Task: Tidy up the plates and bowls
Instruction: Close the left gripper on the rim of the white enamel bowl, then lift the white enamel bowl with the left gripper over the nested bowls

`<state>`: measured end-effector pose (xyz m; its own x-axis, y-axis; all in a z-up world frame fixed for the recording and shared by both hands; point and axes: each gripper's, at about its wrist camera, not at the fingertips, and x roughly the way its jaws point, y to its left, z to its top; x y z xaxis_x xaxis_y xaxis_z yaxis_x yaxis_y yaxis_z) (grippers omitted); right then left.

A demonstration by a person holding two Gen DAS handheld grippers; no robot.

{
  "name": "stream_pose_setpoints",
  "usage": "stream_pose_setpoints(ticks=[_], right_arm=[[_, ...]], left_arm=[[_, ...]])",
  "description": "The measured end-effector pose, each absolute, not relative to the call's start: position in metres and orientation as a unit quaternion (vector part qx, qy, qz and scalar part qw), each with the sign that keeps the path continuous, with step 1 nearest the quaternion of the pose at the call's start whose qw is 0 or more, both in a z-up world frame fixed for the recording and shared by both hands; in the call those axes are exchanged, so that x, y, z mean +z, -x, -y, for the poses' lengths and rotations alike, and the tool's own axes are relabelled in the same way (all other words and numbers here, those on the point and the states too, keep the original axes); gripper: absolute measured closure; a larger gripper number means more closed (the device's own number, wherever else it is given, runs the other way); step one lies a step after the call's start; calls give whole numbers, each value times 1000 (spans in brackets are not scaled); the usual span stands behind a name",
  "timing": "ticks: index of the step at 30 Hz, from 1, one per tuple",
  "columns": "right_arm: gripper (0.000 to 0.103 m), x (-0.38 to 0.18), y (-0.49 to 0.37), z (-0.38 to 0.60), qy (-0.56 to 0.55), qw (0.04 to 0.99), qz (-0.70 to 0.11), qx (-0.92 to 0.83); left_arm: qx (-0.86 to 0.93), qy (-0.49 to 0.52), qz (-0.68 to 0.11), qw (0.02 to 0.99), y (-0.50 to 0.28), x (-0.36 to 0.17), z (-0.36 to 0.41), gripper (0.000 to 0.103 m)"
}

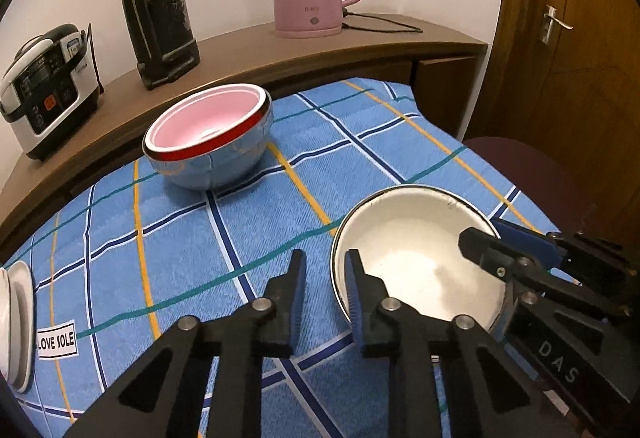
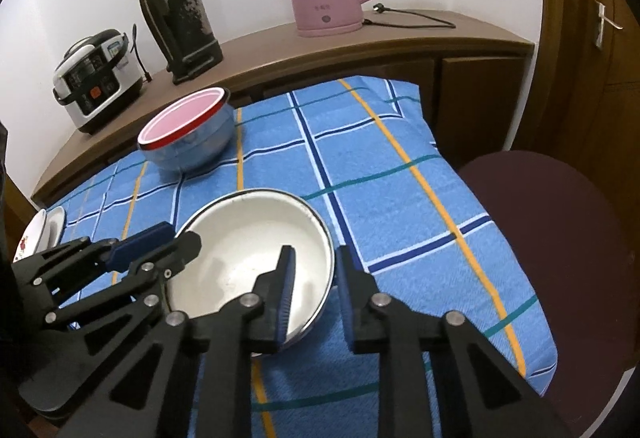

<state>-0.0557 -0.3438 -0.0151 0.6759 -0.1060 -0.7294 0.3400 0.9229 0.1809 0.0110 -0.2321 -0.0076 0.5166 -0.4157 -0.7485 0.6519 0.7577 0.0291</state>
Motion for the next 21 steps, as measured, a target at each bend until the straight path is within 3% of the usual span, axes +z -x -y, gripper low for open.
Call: stream_pose_setpoints(ticks=[8, 21], right_arm=[[90, -22, 52, 343, -153, 899, -392, -124], [92, -18, 50, 341, -149, 901, -390, -122]], left_arm=[[-311, -152, -386, 855, -13, -13, 235, 94], [-308, -136, -389, 857, -16, -11, 231, 94]])
